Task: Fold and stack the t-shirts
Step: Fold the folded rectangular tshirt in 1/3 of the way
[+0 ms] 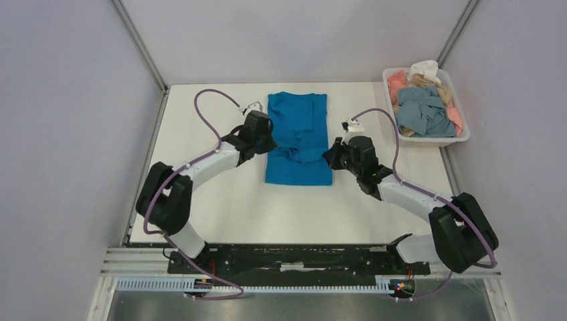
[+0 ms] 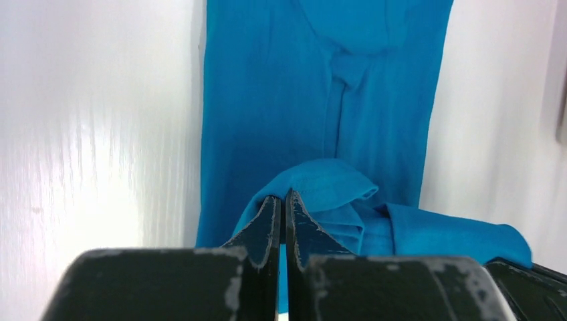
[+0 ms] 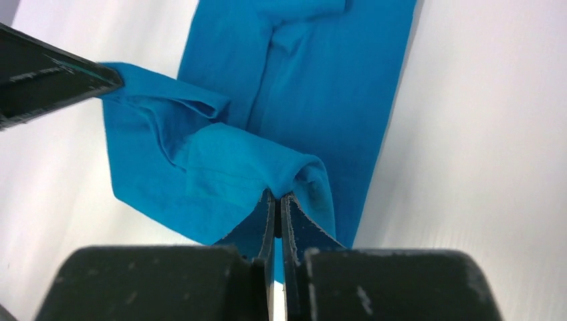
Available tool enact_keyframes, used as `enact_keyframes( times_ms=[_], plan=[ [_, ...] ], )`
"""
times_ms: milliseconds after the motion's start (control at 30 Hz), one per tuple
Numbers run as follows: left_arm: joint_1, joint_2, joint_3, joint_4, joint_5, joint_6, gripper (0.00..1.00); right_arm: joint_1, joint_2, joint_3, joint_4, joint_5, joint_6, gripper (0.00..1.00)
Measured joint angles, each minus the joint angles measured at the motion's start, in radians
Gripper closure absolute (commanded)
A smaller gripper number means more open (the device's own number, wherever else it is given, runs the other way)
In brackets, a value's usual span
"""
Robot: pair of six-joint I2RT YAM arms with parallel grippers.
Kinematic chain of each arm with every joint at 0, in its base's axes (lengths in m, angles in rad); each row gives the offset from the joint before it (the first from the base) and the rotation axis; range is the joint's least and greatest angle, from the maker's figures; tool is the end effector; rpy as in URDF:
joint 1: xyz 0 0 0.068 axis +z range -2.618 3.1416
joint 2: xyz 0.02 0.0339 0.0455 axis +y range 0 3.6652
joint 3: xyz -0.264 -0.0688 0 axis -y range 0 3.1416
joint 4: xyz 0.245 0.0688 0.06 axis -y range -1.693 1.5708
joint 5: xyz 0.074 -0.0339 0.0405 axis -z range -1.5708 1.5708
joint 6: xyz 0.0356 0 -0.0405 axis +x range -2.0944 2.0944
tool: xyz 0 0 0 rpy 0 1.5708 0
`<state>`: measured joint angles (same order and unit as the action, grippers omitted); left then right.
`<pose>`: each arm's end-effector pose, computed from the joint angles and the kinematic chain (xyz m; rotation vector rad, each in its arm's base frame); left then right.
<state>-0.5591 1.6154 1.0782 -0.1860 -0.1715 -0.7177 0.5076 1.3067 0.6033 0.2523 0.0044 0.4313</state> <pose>0.3039 -0.1830 0.2312 -0.2739 2.3095 -0.4643 0.2407 0.1337 0.2079 -0.0762 2.0709 0.5835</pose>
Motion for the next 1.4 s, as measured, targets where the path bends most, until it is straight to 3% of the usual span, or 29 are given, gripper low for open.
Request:
enact_keyframes(
  times_ms=[633,733,767,800,833,867,1000,1167,1400],
  plan=[
    [0.128,0.313,0.269,-0.019,0.130,0.115,0.95,-0.122,0.329,0.222,0.109,-0.118,-0.024,0.98],
    [0.132,0.334,0.285,-0.042,0.128,0.117,0.71,-0.133,0.361,0.238,0.113,-0.124,-0.021,0.82],
    [0.133,0.341,0.296,-0.051,0.128,0.121,0.59,-0.137,0.372,0.241,0.113,-0.124,-0.016,0.77],
    [0.134,0.351,0.309,-0.060,0.128,0.124,0.39,-0.142,0.383,0.246,0.113,-0.127,-0.013,0.69],
    [0.135,0.358,0.320,-0.068,0.128,0.131,0.27,-0.148,0.394,0.254,0.108,-0.132,-0.010,0.62],
    [0.137,0.367,0.335,-0.076,0.129,0.138,0.22,-0.156,0.406,0.269,0.101,-0.140,-0.007,0.50],
    [0.146,0.377,0.397,-0.115,0.124,0.148,0.20,-0.177,0.424,0.335,0.075,-0.166,-0.022,0.03],
    [0.152,0.314,0.360,-0.108,0.122,0.151,0.18,-0.179,0.337,0.297,0.084,-0.190,-0.045,0.02],
    [0.152,0.114,0.082,-0.052,0.204,0.137,0.17,-0.135,0.264,0.152,0.142,-0.327,-0.048,0.02]
  ],
)
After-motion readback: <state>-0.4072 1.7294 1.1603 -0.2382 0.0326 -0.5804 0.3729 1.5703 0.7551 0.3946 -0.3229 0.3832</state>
